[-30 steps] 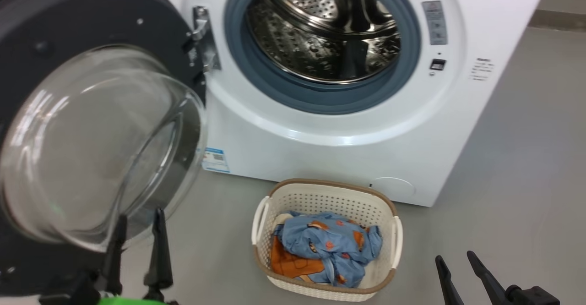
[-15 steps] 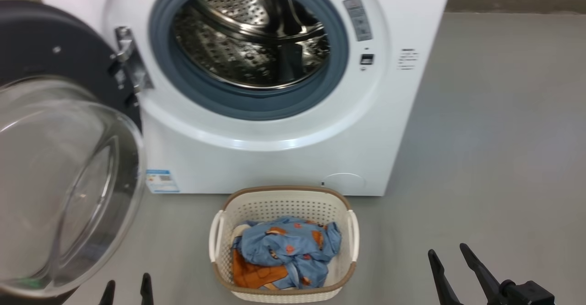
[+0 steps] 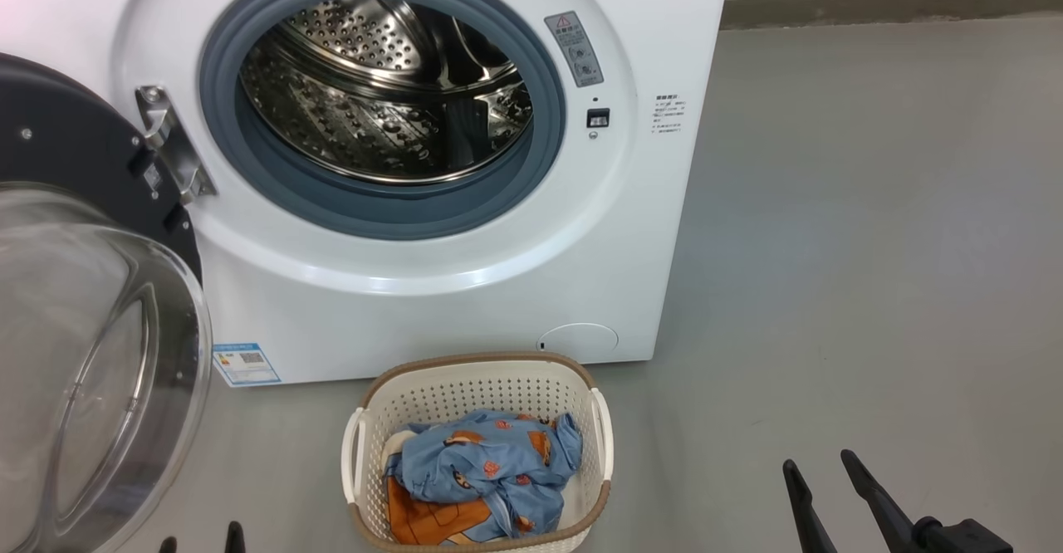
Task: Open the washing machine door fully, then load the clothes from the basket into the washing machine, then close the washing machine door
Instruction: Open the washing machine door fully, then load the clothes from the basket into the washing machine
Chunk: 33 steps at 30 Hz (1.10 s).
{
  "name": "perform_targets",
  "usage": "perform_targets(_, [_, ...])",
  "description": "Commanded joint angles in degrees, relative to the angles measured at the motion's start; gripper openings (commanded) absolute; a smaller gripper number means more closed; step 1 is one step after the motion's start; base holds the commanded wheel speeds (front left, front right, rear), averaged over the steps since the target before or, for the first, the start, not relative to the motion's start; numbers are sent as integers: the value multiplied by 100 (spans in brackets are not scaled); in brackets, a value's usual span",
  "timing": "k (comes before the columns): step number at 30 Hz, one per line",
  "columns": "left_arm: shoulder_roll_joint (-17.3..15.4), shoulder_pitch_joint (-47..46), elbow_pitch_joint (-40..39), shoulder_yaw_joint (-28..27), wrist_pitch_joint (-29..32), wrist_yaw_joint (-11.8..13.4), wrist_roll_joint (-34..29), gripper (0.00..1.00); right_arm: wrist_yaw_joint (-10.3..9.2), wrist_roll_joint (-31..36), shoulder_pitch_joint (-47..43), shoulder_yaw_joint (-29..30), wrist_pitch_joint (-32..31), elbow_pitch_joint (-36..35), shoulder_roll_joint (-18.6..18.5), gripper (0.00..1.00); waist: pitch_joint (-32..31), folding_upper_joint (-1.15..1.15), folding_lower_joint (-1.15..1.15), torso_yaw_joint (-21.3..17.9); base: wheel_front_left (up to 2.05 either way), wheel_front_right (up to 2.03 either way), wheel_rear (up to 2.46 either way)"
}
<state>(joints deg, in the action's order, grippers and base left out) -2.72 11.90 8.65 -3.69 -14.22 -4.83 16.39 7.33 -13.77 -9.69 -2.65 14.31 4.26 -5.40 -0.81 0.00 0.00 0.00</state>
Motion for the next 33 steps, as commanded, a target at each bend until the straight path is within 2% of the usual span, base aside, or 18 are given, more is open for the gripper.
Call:
perform_targets(1, [-25,-104,-129,-270,-77,-24,-104,100,16,48,75,-93,69,-171,-41,100,-5,0,0,6,0,0,0])
perform_targets(33, [-16,-28,-167,-295,-77,6,-227,100,16,136,60,127,69,-168,-1,100,13,0,0,24,0,0,0])
